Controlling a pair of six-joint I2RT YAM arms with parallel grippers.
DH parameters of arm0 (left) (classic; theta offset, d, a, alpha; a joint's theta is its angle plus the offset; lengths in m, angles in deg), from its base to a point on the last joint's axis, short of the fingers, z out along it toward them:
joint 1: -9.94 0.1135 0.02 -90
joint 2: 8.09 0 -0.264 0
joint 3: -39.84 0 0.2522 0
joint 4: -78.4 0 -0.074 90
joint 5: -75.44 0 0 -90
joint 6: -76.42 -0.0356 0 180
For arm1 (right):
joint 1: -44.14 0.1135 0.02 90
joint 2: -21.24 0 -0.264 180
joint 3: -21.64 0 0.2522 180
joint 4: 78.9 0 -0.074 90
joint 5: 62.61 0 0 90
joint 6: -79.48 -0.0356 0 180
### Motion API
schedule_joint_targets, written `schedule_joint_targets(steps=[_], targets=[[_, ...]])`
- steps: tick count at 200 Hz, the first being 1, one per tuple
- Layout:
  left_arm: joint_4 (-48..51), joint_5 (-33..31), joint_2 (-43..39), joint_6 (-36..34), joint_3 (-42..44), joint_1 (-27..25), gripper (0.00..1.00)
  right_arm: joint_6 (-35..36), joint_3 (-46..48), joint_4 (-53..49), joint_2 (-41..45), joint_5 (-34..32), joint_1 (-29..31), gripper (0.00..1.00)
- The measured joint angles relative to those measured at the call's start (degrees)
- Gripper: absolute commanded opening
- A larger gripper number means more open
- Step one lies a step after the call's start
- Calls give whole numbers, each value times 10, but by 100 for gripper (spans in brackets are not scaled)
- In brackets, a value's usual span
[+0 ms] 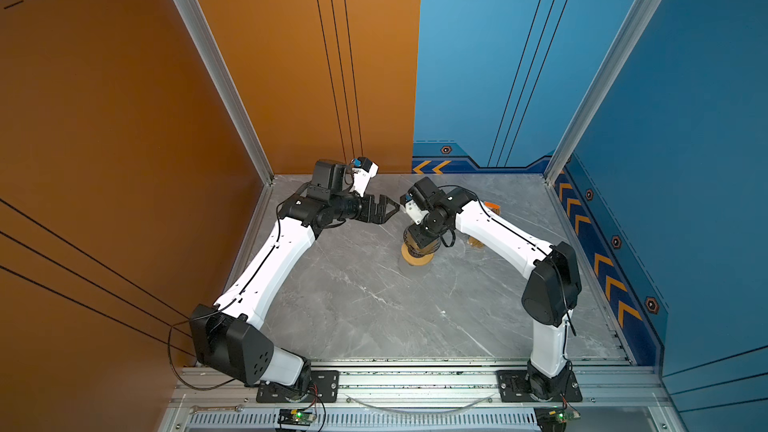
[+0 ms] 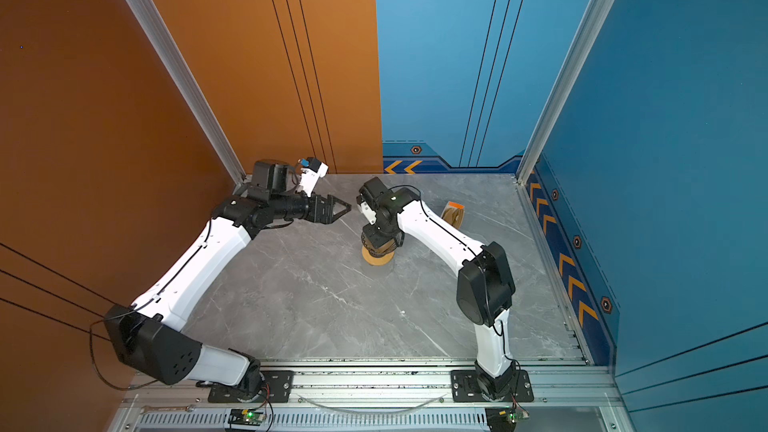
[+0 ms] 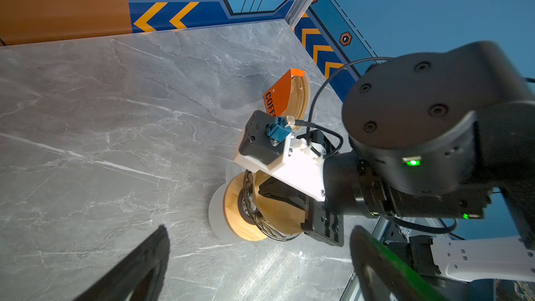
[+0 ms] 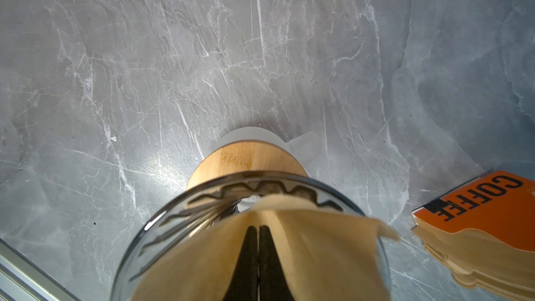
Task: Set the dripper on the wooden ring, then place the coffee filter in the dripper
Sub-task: 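Press the filter bottom down with the right gripper inside the dripper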
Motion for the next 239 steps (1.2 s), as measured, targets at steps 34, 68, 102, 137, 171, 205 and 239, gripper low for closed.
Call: schedule_joint_targets(steps=[34, 68, 102, 137, 171, 205, 239], targets=[[0, 0, 0, 0, 0, 0, 98, -2, 1, 4, -7, 2, -2, 0], [0, 0, 0, 0, 0, 0, 98, -11, 31, 34, -7, 11, -3, 0], [0, 0, 0, 0, 0, 0, 98, -26, 60, 53, -7, 17, -3, 0], [0, 0, 0, 0, 0, 0, 98, -38, 68, 74, -7, 24, -2, 0], [0, 2, 0, 0, 0, 0, 98, -40, 68, 79, -7, 27, -2, 0], [0, 2, 0, 0, 0, 0, 98, -40, 54, 68, -10, 28, -2, 11], [0, 2, 0, 4, 0, 0, 98, -38, 16, 42, -10, 27, 0, 18]])
